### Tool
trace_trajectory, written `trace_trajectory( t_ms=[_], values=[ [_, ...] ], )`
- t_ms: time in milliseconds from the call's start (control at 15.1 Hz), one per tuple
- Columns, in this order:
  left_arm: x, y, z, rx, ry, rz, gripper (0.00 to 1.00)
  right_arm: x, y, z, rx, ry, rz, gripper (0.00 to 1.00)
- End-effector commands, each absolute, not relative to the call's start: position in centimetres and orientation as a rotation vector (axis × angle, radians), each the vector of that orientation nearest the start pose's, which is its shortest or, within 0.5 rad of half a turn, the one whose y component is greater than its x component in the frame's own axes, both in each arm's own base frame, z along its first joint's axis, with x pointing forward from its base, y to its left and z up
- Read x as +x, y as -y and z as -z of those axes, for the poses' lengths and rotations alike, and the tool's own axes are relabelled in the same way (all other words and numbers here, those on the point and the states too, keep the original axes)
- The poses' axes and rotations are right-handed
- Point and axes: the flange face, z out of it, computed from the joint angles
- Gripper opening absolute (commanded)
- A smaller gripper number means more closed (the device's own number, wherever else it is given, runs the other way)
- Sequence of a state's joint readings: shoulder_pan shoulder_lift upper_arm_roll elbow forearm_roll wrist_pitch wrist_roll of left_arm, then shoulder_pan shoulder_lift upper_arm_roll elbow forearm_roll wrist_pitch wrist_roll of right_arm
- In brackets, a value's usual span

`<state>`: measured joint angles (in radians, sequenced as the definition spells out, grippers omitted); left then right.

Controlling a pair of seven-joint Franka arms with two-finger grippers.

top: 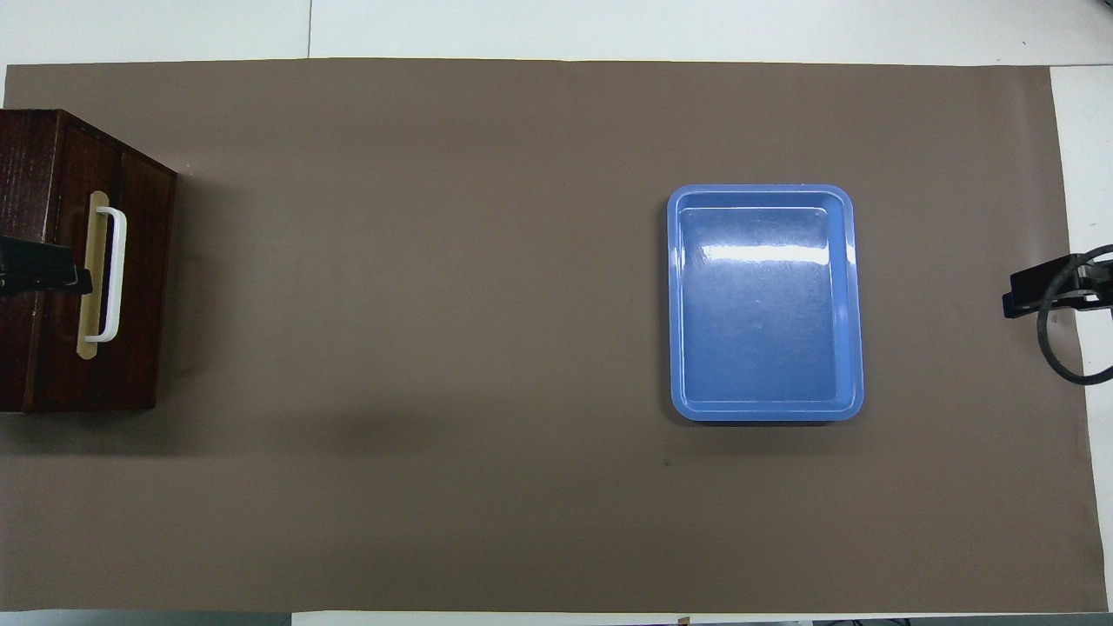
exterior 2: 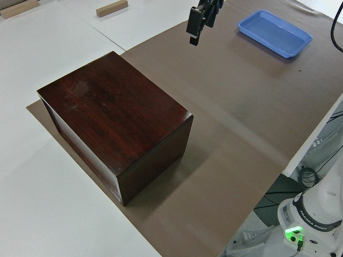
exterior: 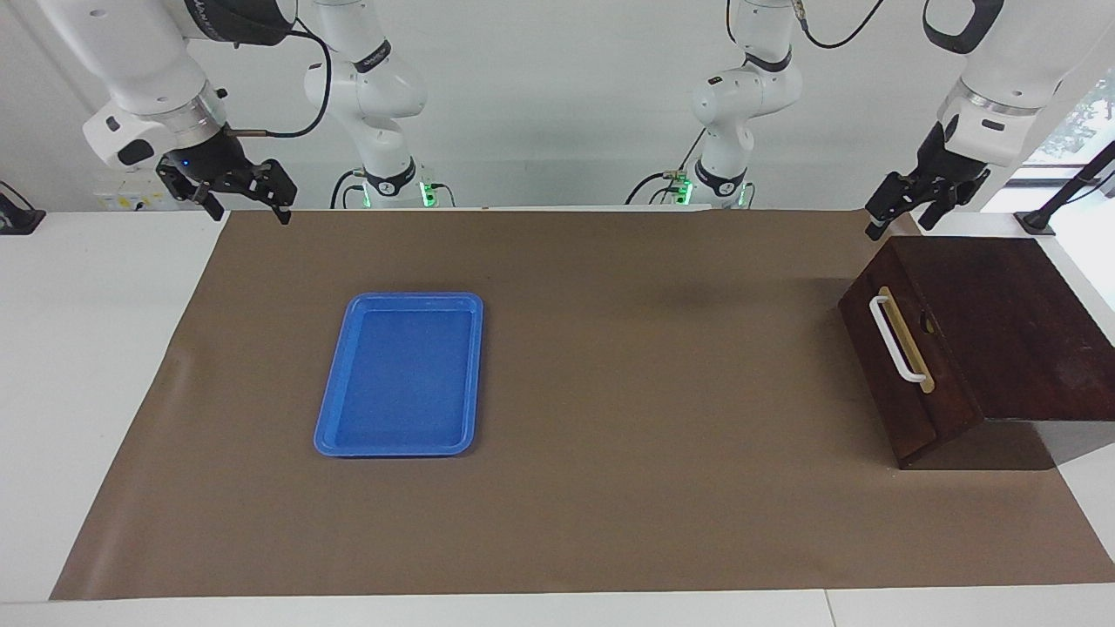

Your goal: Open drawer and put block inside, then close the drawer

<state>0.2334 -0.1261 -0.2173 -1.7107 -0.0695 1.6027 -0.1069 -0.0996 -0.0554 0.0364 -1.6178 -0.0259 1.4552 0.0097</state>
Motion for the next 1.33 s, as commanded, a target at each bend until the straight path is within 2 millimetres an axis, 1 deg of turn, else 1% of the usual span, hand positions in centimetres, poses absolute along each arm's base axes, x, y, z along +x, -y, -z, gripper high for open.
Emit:
trace_trajectory(
  t_ms=[0, 133, 199, 332, 597, 729, 1061, 1194, 1260],
  values=[
    [52.0, 1.2, -62.3, -3.171, 0.15, -0.074, 1.0, 52.2, 3.9, -62.7, -3.163, -0.11, -0.147, 1.0],
    [53.1, 1.5, -62.5, -3.176, 0.125, -0.088, 1.0, 52.2, 3.8, -62.7, -3.163, -0.107, -0.147, 1.0],
    [53.2, 2.0, -62.4, -3.177, 0.111, -0.084, 1.0, 52.2, 3.8, -62.7, -3.163, -0.107, -0.145, 1.0],
    [53.2, 2.7, -62.0, -3.176, 0.092, -0.086, 1.0, 52.1, 3.9, -62.8, -3.163, -0.11, -0.145, 1.0],
    [52.7, 3.0, -61.4, -3.174, 0.071, -0.116, 1.0, 52.2, 3.9, -62.7, -3.163, -0.11, -0.145, 1.0],
    [52.5, 4.6, -61.4, -3.174, -0.023, -0.118, 1.0, 52.2, 3.9, -62.7, -3.163, -0.11, -0.147, 1.0],
    [52.7, 4.5, -61.5, -3.176, -0.025, -0.082, 1.0, 52.1, 3.9, -62.8, -3.163, -0.112, -0.145, 1.0],
    [52.9, 4.0, -61.1, -3.177, -0.007, -0.074, 1.0, 52.1, 3.9, -62.7, -3.163, -0.112, -0.147, 1.0],
    [52.9, 3.4, -61.1, -3.176, 0.013, -0.069, 1.0, 52.1, 3.9, -62.7, -3.163, -0.112, -0.147, 1.0]
  ],
)
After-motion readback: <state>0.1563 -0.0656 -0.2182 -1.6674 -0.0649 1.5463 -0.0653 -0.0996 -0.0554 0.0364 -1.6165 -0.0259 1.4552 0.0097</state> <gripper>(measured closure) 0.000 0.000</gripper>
